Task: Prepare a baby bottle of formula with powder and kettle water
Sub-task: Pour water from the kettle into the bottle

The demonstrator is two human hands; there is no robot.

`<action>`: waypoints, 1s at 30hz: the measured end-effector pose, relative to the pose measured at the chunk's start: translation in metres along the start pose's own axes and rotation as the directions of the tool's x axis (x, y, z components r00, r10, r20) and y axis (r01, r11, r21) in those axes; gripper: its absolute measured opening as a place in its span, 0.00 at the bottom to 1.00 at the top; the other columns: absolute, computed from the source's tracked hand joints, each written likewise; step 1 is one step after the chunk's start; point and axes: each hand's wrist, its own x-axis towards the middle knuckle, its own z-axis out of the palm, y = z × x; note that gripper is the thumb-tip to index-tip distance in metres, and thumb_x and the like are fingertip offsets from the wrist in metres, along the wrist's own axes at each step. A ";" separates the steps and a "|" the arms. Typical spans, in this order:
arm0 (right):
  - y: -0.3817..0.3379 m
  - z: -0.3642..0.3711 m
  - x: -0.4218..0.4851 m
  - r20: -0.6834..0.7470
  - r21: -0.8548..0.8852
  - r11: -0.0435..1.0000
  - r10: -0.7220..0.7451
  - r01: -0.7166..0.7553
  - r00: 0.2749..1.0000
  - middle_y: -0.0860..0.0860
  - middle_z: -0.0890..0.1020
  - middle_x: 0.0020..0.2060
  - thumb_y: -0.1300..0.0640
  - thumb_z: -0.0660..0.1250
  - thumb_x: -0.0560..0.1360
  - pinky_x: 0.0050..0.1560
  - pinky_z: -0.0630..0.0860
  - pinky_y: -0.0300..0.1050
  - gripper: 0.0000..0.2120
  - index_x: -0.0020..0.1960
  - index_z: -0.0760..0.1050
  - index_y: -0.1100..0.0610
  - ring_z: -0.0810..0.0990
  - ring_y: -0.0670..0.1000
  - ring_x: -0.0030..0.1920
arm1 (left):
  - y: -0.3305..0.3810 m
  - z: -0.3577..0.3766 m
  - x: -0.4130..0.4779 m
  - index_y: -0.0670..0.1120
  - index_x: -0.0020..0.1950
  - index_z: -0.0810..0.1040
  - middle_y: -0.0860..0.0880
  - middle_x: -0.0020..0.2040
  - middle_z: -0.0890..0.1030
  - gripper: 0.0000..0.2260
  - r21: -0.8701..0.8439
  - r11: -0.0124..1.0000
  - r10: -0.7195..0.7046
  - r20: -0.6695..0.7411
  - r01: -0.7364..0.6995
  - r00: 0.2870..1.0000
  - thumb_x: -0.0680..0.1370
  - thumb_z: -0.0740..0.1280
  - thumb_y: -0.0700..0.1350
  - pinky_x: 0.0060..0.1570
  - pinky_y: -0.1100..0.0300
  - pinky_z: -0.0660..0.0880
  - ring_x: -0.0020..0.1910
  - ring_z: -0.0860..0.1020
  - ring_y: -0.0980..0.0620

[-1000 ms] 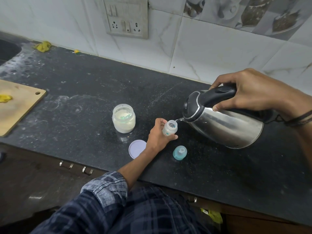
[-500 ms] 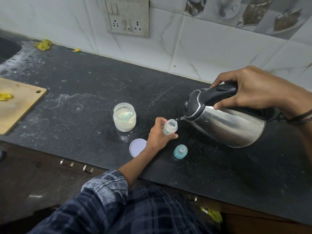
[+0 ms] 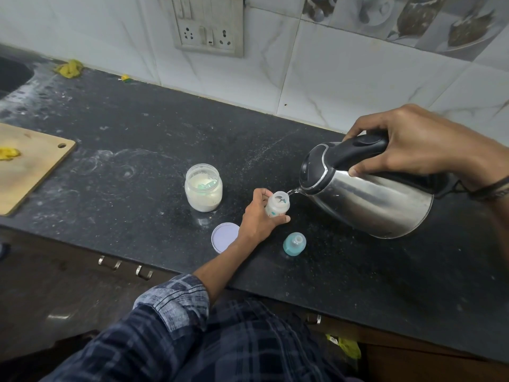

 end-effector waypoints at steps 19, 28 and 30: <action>0.012 0.015 0.003 -0.027 0.138 0.990 -0.023 0.027 0.999 0.37 0.82 0.36 0.46 0.83 0.65 0.42 0.75 0.45 0.17 0.49 0.80 0.42 0.79 0.40 0.40 | 0.001 0.000 -0.002 0.53 0.60 0.67 0.53 0.60 0.79 0.30 0.014 1.000 0.004 -0.012 -0.004 1.000 0.67 0.83 0.47 0.61 0.51 0.75 0.60 0.78 0.52; 0.028 0.041 0.002 -0.062 0.295 0.955 -0.006 0.024 0.998 0.41 0.86 0.42 0.49 0.83 0.64 0.55 0.80 0.57 0.17 0.50 0.81 0.42 0.84 0.46 0.46 | 0.001 0.000 -0.002 0.53 0.63 0.69 0.55 0.60 0.80 0.32 0.011 1.000 0.011 -0.008 -0.010 1.000 0.67 0.83 0.48 0.64 0.50 0.74 0.59 0.78 0.53; 0.033 0.048 -0.001 -0.086 0.345 0.938 0.008 0.022 0.996 0.41 0.86 0.43 0.50 0.84 0.64 0.56 0.80 0.57 0.18 0.50 0.82 0.43 0.84 0.46 0.47 | 0.001 -0.001 -0.002 0.54 0.65 0.69 0.55 0.61 0.80 0.33 -0.001 1.000 0.010 0.003 -0.010 1.000 0.67 0.83 0.48 0.65 0.49 0.74 0.60 0.79 0.54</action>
